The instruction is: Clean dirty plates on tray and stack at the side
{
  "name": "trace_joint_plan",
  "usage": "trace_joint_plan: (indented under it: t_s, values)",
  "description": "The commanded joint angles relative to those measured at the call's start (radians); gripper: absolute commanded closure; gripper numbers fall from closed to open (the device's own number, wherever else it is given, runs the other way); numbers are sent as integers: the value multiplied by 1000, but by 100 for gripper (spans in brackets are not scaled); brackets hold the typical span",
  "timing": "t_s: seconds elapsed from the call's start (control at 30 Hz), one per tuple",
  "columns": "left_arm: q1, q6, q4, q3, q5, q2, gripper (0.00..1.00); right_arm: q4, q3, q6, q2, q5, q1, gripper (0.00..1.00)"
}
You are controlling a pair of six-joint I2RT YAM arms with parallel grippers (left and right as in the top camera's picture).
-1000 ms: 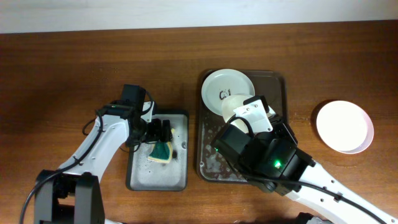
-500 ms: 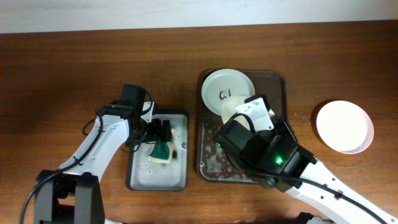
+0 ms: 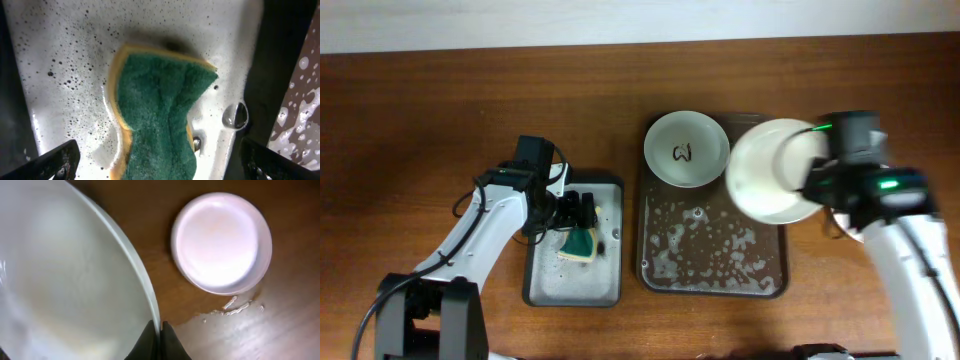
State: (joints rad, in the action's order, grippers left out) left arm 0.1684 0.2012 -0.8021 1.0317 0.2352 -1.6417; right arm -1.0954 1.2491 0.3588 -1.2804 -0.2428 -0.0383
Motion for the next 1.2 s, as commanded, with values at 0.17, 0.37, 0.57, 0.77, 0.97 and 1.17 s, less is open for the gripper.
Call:
trace_joint_plan:
  t_s: [0.17,0.37,0.57,0.77,0.97,1.17]
  values:
    - [2,-9,1,-6,12,23,0,54,19,-55,-158,352,-727,96]
    - [1,-9,1,-6,12,23,0,84,19,-51,-407,389,-822,95]
    - [1,-9,1,-6,12,23,0,132,27,-181,-387,706,-795,51]
    - [1,-9,1,-6,12,23,0,130,29,-259,-228,772,-505,52]
    - [1,-9,1,-6,12,23,0,242,28,-329,-292,544,-92,52]
    - [1,-9,1,-6,12,23,0,520,28,-328,-470,329,134,53]
